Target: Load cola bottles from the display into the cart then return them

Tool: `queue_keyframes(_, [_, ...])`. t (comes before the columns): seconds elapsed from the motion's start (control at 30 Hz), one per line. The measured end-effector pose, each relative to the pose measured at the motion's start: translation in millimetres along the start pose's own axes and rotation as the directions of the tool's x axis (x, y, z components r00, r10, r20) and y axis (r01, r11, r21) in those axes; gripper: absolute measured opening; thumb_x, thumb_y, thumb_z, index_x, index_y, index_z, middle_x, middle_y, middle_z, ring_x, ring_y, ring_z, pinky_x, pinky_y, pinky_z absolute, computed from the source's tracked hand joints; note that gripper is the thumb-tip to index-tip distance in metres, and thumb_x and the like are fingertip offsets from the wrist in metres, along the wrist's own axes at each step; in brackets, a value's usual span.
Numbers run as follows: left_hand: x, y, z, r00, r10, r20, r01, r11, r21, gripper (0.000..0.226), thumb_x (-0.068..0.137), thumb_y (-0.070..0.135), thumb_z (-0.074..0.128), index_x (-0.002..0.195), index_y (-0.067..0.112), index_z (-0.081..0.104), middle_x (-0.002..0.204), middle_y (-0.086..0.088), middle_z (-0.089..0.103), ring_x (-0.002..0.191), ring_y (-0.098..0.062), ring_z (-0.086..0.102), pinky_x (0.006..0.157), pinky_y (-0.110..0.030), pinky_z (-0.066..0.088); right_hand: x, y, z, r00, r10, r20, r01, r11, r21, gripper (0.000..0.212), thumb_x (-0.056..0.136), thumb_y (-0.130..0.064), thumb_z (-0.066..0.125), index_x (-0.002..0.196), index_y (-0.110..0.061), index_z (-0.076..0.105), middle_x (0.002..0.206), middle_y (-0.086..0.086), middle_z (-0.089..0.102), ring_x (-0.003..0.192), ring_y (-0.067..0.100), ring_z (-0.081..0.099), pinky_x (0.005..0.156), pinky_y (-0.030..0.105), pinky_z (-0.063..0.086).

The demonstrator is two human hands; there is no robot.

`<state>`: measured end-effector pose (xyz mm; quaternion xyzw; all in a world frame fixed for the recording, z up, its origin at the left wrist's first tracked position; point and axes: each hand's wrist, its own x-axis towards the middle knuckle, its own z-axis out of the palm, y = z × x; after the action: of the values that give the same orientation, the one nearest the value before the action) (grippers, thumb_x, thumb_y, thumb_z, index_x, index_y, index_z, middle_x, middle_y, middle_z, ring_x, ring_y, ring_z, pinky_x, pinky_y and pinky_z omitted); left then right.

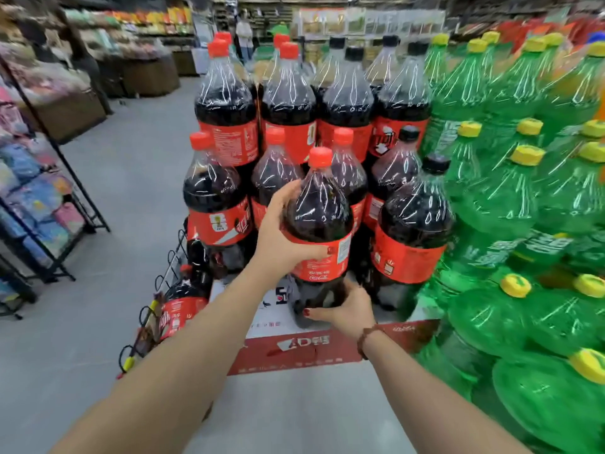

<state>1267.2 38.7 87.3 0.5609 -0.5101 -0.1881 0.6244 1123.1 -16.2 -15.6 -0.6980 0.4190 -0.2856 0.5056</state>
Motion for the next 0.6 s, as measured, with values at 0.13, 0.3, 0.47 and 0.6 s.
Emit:
queue_keyframes(0.13, [2,-5,1,0.997,0.01,0.077,-0.011,1.0,0.009,0.106,0.05,0.021,0.087,0.143,0.017,0.037,0.145,-0.004,0.045,0.135,-0.014,0.045,0.112,-0.038,0.037,3,-4,3,0.999,-0.017,-0.037,0.017,1.0,-0.004,0.053,0.053,-0.007,0.092,0.078,-0.026,0.05,0.078,-0.012,0.061,0.072,0.004,0.056,0.057,0.007,0.041])
queue_keyframes(0.3, [2,-9,-10,0.993,-0.044,0.112,0.04,0.998,0.043,0.112,0.053,0.031,0.088,0.147,0.038,0.028,0.15,0.006,0.035,0.139,-0.01,0.037,0.114,-0.049,0.034,2,-4,6,0.999,-0.02,-0.033,0.019,1.0,-0.013,0.053,0.056,-0.01,0.091,0.092,-0.021,0.053,0.085,-0.01,0.061,0.083,0.013,0.058,0.071,0.025,0.044])
queue_keyframes(0.47, [-21,-19,-3,0.997,-0.069,-0.016,0.07,0.992,0.107,0.097,0.059,0.044,0.082,0.141,0.048,0.03,0.139,0.02,0.038,0.132,-0.003,0.041,0.106,-0.027,0.043,4,-1,5,1.0,-0.002,-0.01,0.002,1.0,-0.025,0.059,0.056,-0.015,0.091,0.104,-0.015,0.057,0.097,0.0,0.067,0.094,0.02,0.062,0.079,0.031,0.048])
queue_keyframes(0.6, [-39,-45,6,0.967,-0.252,-0.04,0.251,0.967,-0.033,0.075,0.07,0.031,0.085,0.133,0.031,0.043,0.132,0.001,0.057,0.117,-0.011,0.059,0.095,-0.034,0.054,4,-1,4,1.0,-0.016,0.006,0.016,1.0,-0.014,0.06,0.058,-0.014,0.09,0.108,-0.017,0.056,0.1,-0.004,0.065,0.097,0.017,0.059,0.08,0.026,0.044])
